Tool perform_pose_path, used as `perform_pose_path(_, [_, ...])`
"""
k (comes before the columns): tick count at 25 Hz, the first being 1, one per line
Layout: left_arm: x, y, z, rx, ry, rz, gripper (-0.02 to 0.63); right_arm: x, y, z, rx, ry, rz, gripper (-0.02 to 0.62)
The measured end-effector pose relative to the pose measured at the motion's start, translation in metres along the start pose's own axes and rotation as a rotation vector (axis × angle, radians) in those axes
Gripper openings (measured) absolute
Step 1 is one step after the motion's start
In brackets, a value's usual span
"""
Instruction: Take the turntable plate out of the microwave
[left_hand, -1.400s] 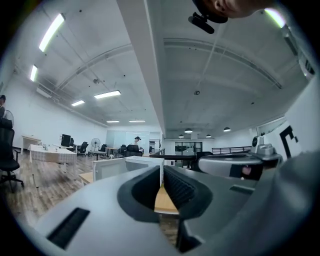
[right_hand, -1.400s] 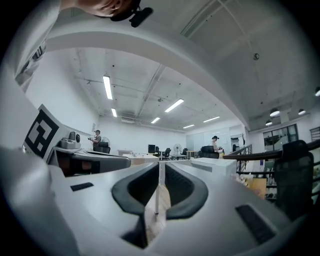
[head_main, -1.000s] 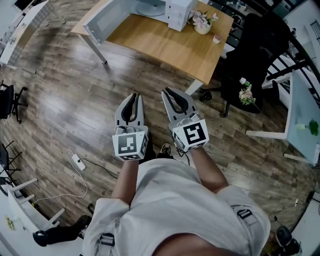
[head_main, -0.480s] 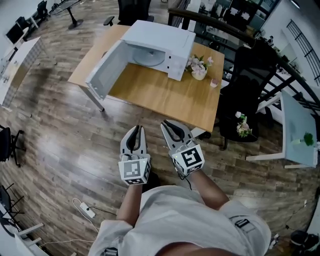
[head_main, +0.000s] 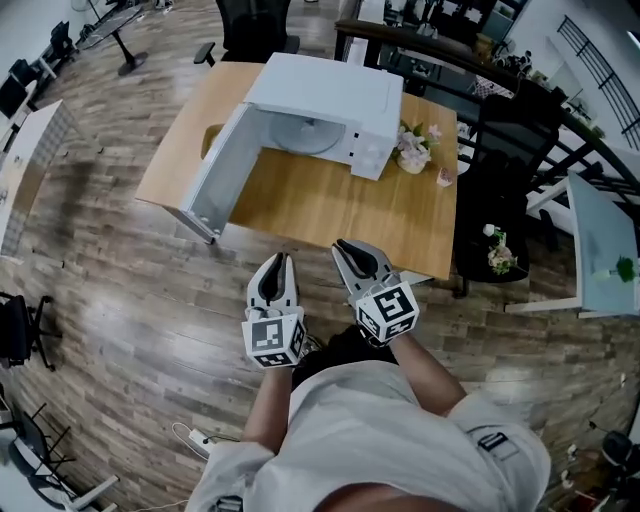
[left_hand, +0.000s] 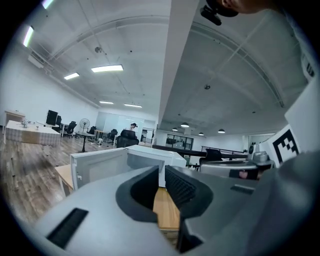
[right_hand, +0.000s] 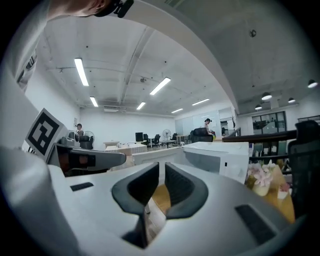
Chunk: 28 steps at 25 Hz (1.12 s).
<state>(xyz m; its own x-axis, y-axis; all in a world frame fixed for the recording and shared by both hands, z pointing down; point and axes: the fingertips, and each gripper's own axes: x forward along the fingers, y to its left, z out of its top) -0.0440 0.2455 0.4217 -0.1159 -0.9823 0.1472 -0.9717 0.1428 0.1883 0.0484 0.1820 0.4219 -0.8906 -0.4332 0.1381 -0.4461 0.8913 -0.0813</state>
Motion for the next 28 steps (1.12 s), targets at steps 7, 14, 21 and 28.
perform_pose_path(7, [0.102, 0.021, -0.013, -0.002, 0.066, -0.034, 0.051, 0.067, -0.069, -0.014, 0.073, 0.022, -0.026, 0.043])
perform_pose_path(14, [0.204, 0.034, -0.021, -0.015, 0.153, -0.058, 0.051, 0.131, -0.136, -0.025, 0.129, 0.064, 0.001, 0.052])
perform_pose_path(21, [0.27, 0.053, -0.047, -0.075, 0.246, -0.034, 0.051, 0.172, -0.171, -0.063, 0.127, 0.156, 0.005, 0.061])
perform_pose_path(28, [0.313, 0.079, -0.091, -0.16, 0.345, -0.06, 0.051, 0.207, -0.188, -0.114, 0.31, 0.243, -0.042, 0.064])
